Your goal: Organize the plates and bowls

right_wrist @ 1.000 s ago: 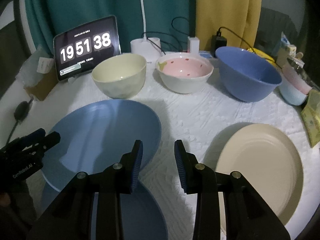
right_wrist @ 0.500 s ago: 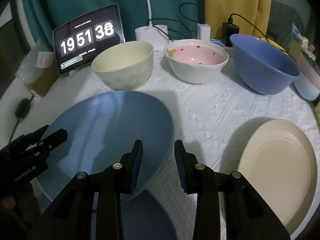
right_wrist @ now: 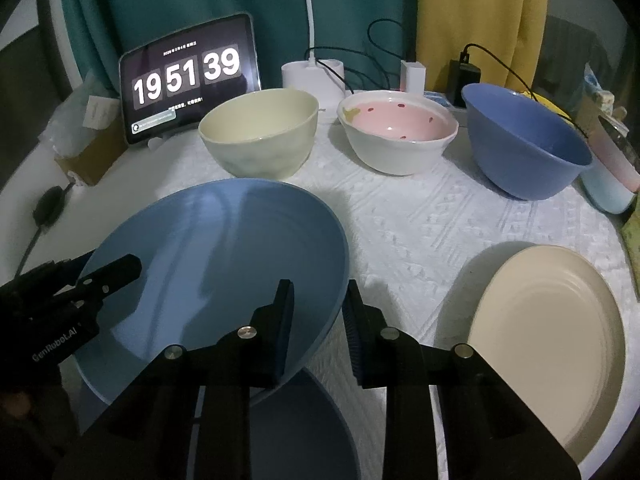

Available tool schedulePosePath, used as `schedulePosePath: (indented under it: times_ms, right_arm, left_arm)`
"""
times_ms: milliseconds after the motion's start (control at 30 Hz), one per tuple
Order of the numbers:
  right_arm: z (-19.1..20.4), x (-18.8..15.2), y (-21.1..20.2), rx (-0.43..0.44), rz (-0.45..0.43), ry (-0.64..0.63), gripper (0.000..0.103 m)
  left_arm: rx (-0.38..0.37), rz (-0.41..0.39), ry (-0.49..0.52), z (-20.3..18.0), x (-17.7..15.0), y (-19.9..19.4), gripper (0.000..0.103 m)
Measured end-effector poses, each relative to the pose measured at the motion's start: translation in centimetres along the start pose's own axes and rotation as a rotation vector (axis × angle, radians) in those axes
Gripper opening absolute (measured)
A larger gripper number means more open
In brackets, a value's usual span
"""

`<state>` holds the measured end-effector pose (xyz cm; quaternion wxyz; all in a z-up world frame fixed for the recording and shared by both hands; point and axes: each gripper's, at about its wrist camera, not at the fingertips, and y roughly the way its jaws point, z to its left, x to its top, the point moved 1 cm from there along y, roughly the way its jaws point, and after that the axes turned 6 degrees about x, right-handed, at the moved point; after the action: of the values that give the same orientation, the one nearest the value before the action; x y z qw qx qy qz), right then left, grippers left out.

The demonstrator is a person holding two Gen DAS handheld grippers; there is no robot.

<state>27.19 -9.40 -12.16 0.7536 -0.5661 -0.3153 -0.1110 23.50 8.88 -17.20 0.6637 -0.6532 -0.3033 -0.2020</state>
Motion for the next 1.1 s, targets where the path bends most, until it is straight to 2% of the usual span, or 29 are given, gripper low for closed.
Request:
schedulePosePath:
  times_ms: [667,1100]
  right_arm:
    - [-1.7,-1.5,-4.7,-0.016,-0.073,0.029,0.027]
    - [-4.7,-2.7,-7.4,-0.021,-0.114,0.071,0.027]
  left_arm:
    - [-0.014,-0.058,0.05,-3.3,-0.8,-3.9,0.042]
    - [-0.02,-0.068,0.106,-7.0,-1.0,-5.4,0.042]
